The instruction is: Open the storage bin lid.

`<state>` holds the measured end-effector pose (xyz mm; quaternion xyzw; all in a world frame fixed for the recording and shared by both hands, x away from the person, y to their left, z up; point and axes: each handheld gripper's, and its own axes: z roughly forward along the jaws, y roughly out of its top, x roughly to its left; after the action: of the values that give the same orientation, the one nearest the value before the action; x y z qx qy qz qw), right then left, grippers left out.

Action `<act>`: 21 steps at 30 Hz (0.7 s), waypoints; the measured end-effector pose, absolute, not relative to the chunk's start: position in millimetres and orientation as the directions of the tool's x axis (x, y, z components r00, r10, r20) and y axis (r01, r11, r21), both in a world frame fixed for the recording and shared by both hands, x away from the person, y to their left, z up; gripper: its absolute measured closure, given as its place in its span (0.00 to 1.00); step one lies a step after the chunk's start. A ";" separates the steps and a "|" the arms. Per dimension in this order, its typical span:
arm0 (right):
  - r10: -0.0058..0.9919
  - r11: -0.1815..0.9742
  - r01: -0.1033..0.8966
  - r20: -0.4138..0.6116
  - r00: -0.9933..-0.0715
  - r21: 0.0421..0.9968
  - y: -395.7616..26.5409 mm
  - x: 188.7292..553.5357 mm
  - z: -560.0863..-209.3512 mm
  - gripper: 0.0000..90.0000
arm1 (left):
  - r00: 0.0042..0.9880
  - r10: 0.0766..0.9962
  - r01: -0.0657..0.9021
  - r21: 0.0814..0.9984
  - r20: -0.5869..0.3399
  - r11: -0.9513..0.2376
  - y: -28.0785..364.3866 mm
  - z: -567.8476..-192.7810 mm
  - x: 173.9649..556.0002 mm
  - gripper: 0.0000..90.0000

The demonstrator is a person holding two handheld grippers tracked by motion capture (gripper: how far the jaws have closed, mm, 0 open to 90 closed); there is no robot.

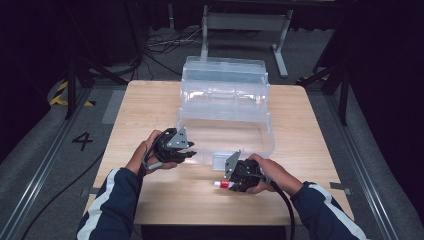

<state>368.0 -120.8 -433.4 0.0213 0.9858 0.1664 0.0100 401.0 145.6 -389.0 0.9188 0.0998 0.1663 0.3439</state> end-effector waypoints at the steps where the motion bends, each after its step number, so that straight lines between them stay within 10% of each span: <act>1: 0.045 0.944 0.039 -0.013 -0.999 0.329 -120.8 368.0 -433.4 0.78 | 0.925 0.298 0.069 0.665 0.237 -0.743 145.6 -389.0 401.0 0.73; 21: 0.089 0.925 0.069 -0.037 -0.995 0.375 -146.1 369.8 -415.3 0.78 | 0.851 0.413 0.121 0.645 0.323 -0.754 185.4 -387.3 363.3 0.52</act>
<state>369.8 -146.1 -415.3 0.0404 0.9806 0.1899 0.0268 363.3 185.4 -387.3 0.9080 0.1472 0.2295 0.3182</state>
